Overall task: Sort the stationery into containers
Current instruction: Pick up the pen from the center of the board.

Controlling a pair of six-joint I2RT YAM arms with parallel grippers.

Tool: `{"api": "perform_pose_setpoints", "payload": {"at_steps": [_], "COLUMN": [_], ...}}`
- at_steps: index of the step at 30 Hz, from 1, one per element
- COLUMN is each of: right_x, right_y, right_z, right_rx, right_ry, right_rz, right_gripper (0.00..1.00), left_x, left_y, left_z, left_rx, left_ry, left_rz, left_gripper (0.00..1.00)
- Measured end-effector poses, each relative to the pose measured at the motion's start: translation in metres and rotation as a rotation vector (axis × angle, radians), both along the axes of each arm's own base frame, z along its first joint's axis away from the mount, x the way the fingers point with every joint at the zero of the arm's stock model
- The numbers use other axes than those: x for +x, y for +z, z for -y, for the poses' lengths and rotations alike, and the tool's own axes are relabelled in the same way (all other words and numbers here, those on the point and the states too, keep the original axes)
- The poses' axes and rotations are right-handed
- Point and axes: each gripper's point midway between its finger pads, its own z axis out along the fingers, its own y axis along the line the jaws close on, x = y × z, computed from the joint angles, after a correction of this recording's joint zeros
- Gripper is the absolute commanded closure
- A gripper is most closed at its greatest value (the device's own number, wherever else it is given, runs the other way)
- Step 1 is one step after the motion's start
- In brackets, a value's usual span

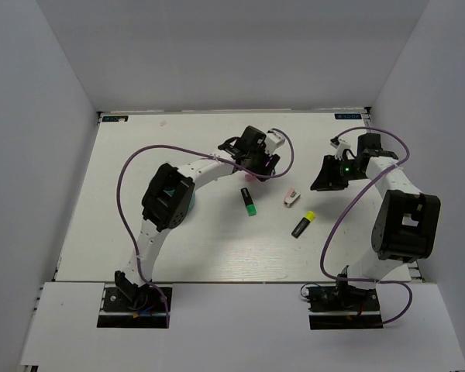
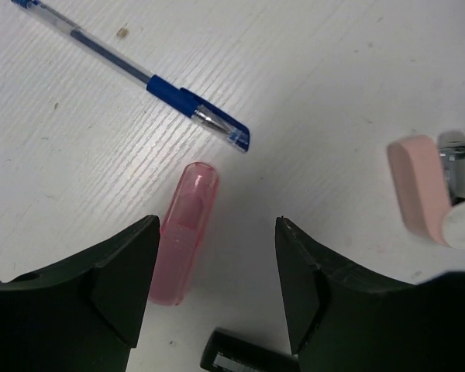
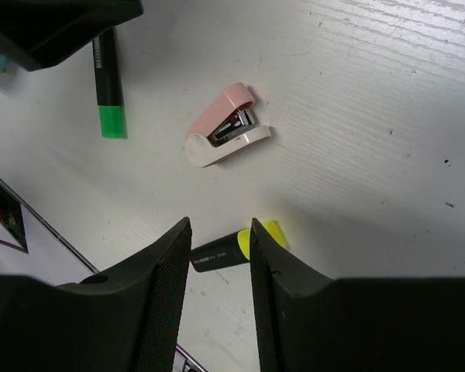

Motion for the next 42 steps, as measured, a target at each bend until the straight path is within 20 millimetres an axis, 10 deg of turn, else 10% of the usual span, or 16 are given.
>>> {"api": "perform_pose_setpoints", "payload": {"at_steps": [12, 30, 32, 33, 38, 42], "right_x": [0.000, -0.001, -0.003, -0.004, -0.016, -0.021], "right_y": [0.004, 0.010, 0.012, 0.013, 0.027, 0.035], "right_z": [0.002, 0.008, 0.006, 0.003, -0.014, -0.024], "right_rx": [0.035, 0.088, 0.106, 0.119, 0.231, 0.287], "right_ry": [-0.007, -0.030, -0.019, -0.006, 0.067, 0.113], "right_rz": [0.004, 0.000, -0.003, 0.001, 0.008, 0.022], "right_gripper": [0.60, 0.57, 0.68, 0.97, 1.00, 1.00], "left_x": [0.033, 0.011, 0.002, -0.004, -0.025, -0.025], "left_y": [-0.036, -0.039, -0.038, -0.036, 0.013, 0.103], "left_z": [-0.011, -0.036, -0.049, -0.058, -0.109, -0.143], "left_rx": [0.088, 0.128, 0.137, 0.143, 0.030, -0.164], "left_ry": [0.050, 0.074, 0.111, 0.131, 0.281, 0.387], "left_rz": [0.019, -0.021, -0.045, -0.060, -0.059, 0.093], "left_gripper": [0.33, 0.99, 1.00, 1.00, 1.00, 1.00]}}
